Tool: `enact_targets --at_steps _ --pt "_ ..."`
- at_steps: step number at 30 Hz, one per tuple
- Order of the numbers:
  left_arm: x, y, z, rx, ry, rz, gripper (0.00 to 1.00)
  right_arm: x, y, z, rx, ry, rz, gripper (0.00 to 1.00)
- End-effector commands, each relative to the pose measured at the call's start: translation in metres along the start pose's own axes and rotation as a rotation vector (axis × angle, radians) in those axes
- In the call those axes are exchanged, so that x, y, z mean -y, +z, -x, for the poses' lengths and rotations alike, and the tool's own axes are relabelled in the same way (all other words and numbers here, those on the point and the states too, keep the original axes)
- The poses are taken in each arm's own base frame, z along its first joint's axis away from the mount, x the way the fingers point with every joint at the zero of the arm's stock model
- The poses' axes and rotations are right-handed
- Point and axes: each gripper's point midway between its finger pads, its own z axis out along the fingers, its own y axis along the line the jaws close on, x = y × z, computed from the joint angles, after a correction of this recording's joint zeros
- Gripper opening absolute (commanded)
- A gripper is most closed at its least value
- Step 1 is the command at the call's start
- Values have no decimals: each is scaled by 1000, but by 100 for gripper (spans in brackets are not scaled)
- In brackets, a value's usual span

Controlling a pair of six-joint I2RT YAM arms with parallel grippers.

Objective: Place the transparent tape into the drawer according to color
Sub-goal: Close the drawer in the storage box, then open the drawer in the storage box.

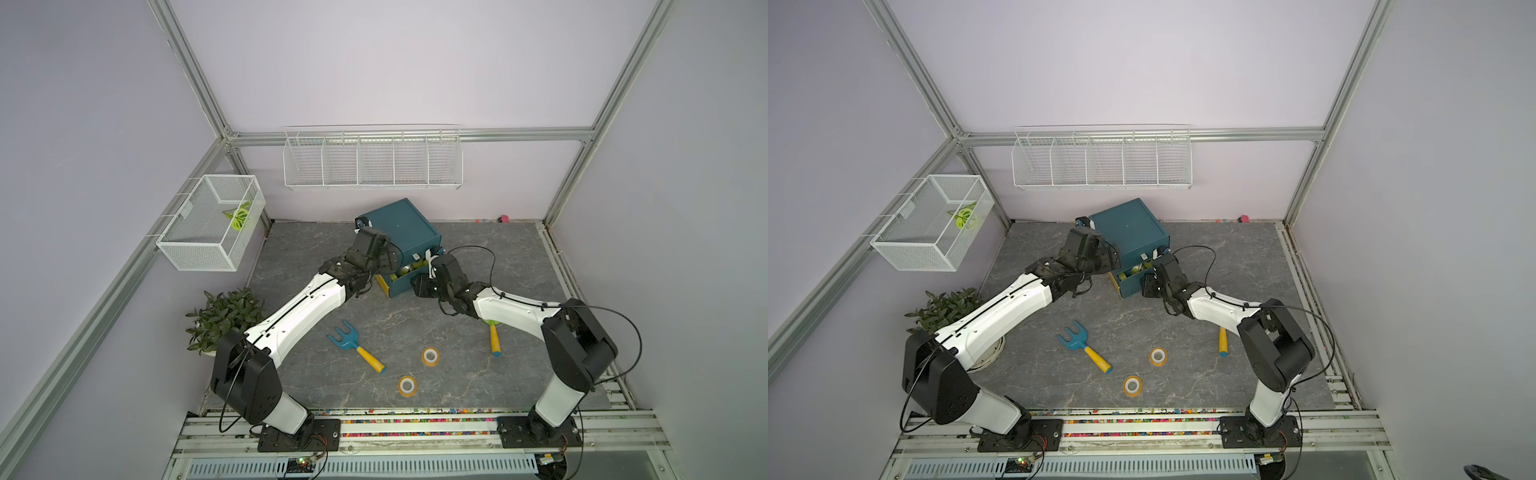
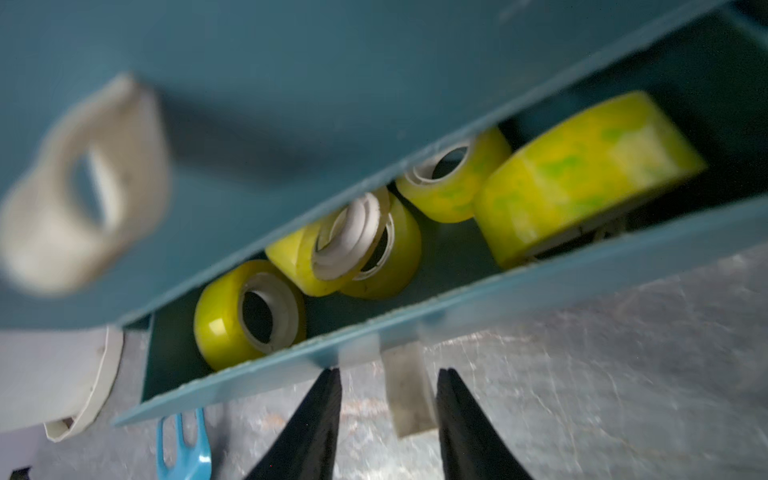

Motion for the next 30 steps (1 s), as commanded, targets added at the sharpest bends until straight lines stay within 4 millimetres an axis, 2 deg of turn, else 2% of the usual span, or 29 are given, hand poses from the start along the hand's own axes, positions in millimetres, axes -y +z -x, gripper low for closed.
enact_targets --at_steps 1,5,10,14,17,19,21,24,30 --pt "-13 14 -39 -124 51 42 95 -12 9 30 103 50 55 42" --pt "-12 16 -44 -143 48 35 95 -13 17 36 126 75 64 41" --pt "-11 18 -51 -165 37 23 95 -16 17 40 148 87 81 42" --pt "-12 17 -52 -165 37 22 95 -17 -4 31 127 87 88 45" --pt "-11 14 -49 -154 34 14 95 -10 -25 14 115 125 81 49" --pt "-10 12 -47 -148 31 7 96 0 -29 0 94 186 71 51" --pt "-8 12 -46 -146 29 0 96 7 -24 -15 69 246 77 53" --pt "-8 12 -47 -151 31 -1 96 8 -4 -29 19 317 111 53" --pt "-9 8 -45 -145 37 0 96 15 24 -35 22 409 149 53"
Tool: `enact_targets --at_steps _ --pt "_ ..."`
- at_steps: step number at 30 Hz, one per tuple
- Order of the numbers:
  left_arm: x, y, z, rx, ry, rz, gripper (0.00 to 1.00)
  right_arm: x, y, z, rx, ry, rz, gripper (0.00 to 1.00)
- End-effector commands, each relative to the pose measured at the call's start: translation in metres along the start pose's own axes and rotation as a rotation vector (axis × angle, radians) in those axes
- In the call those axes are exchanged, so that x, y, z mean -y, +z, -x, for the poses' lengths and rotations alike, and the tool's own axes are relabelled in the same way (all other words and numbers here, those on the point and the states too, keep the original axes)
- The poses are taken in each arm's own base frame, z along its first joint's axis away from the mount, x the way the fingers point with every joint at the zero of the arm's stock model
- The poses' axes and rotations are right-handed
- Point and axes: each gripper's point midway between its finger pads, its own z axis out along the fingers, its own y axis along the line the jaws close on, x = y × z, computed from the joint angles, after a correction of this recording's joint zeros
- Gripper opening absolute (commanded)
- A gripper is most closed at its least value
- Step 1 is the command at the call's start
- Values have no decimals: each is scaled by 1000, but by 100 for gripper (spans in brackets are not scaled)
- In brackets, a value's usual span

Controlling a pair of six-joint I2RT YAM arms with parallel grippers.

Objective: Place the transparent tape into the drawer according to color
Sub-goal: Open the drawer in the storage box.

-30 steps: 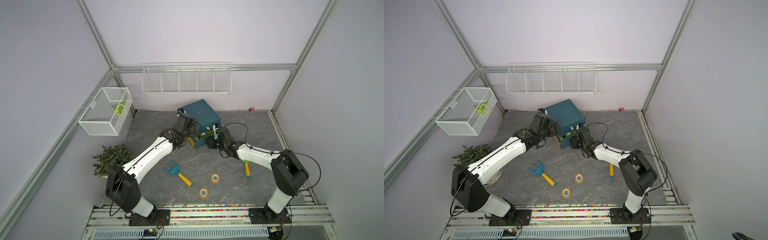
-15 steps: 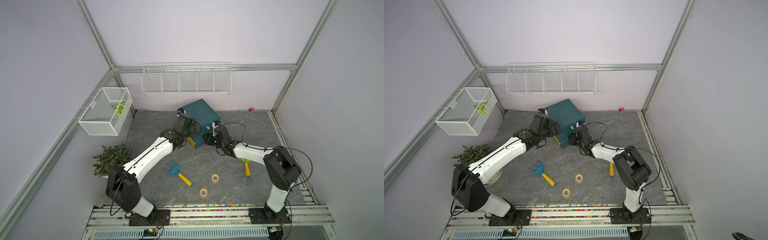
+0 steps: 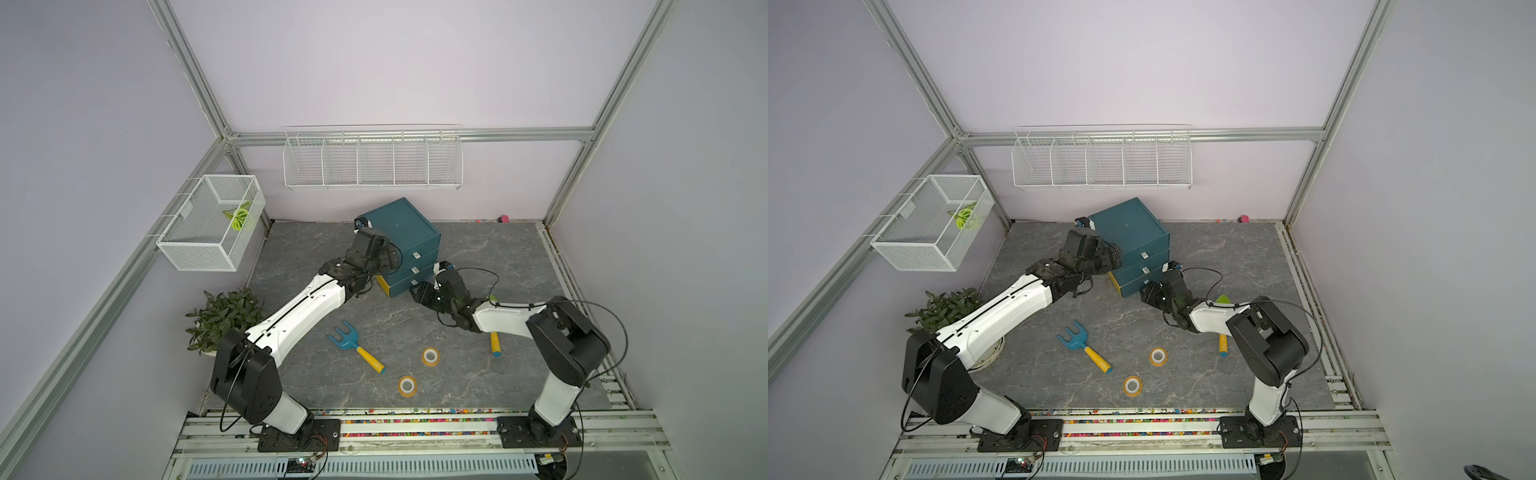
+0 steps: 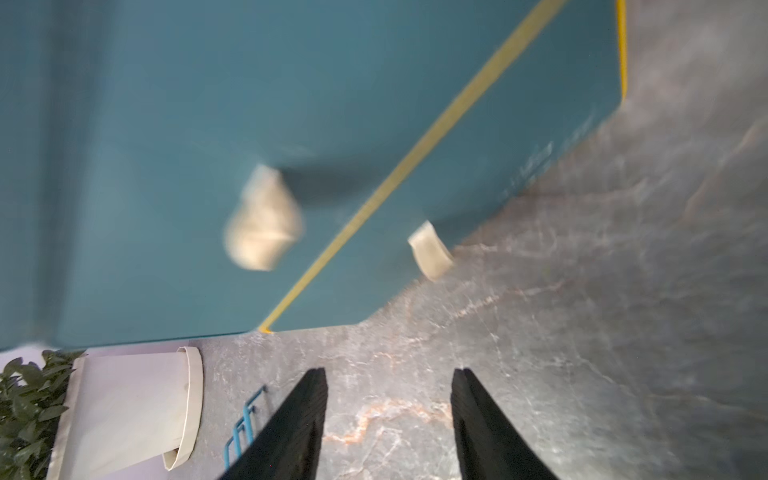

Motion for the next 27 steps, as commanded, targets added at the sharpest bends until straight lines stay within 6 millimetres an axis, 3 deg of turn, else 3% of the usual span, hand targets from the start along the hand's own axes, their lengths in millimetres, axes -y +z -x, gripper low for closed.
enact_targets --at_steps 1,12,22,27 --pt "-15 3 -43 -148 67 39 96 -8 7 10 35 77 82 53" --pt "-13 8 -47 -161 70 32 96 9 25 23 74 180 113 51" --pt "-13 10 -49 -168 73 31 96 15 36 31 83 193 107 41" --pt "-13 11 -50 -172 74 29 96 16 38 35 92 193 110 30"
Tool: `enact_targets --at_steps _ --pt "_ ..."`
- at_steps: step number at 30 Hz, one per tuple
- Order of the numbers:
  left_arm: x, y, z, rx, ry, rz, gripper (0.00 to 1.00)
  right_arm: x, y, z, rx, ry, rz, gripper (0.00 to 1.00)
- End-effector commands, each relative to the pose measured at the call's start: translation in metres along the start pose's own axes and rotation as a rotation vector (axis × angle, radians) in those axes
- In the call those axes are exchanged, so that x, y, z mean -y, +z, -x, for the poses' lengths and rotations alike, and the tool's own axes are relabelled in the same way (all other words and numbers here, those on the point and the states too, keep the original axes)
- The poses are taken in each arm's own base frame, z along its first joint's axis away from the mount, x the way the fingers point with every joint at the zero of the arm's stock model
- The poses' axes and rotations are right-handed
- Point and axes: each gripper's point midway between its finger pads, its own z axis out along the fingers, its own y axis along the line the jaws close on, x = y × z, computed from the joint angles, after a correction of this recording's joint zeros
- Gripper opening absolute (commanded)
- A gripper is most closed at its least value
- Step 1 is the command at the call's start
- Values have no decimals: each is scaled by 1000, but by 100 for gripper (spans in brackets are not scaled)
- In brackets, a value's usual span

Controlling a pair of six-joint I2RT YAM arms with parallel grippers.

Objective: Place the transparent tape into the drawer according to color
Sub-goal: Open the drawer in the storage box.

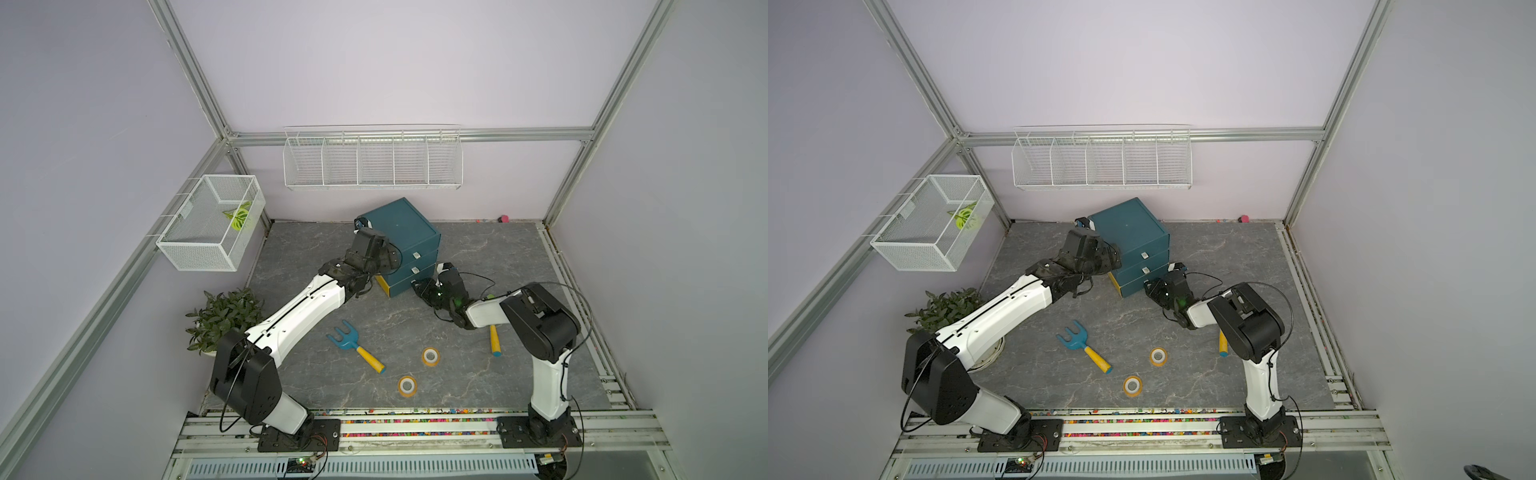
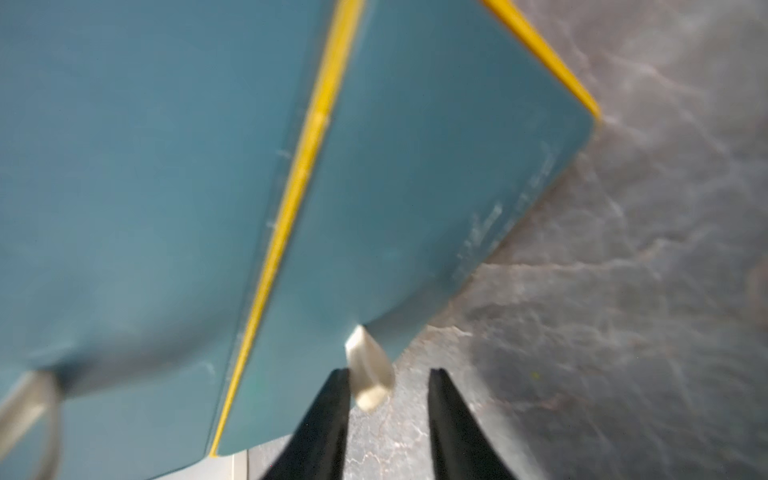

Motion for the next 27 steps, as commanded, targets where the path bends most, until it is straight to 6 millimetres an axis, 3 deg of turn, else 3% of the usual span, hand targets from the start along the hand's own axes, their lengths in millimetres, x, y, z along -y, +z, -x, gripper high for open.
enact_targets --at_steps 1,8,14,27 --pt "-13 11 -49 -172 75 32 96 1 5 7 19 -7 12 28" --pt "-13 13 -50 -174 77 36 96 5 2 6 17 -12 8 0" --pt "-13 13 -50 -177 80 37 96 12 -18 -3 16 4 4 0" --pt "-13 13 -50 -175 81 37 96 40 -71 -54 -51 -27 -72 0"
